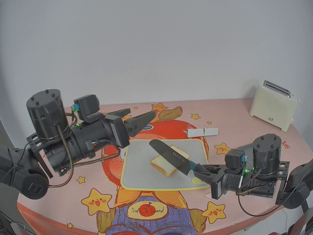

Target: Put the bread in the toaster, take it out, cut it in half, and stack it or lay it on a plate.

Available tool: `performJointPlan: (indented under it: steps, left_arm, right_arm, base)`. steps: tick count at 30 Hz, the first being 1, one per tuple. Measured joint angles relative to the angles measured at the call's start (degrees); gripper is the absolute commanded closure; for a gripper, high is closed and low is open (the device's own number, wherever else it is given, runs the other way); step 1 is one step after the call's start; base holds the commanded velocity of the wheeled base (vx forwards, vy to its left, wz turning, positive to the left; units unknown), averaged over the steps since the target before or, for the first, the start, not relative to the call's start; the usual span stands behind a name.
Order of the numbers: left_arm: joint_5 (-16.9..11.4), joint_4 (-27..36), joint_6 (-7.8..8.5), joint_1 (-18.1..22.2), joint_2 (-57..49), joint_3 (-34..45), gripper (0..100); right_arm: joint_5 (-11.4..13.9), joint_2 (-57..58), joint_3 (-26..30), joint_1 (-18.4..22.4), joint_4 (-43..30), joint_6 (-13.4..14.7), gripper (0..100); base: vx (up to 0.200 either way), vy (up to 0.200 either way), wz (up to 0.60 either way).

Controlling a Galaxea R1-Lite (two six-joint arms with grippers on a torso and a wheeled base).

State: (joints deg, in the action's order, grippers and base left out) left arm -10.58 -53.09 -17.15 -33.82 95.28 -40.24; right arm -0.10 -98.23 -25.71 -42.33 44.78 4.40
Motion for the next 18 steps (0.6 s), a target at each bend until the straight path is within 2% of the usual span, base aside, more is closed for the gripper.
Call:
performJointPlan:
  steps: [10, 18]
  left_arm:
    - [0.4, 2.0, 3.91, -4.0, 10.7, -6.3, 100]
    - [0.6, 2.0, 4.73, -5.7, 14.7, -5.6, 100]
  right_arm:
    - [-0.3, 0.0, 0.3, -1.1, 0.0, -0.1, 100]
    - [-0.3, 0.0, 0.4, -1.8, 0.0, -0.4, 100]
  base:
    - [0.0, 0.0, 0.0]
    - [0.0, 0.0, 0.0]
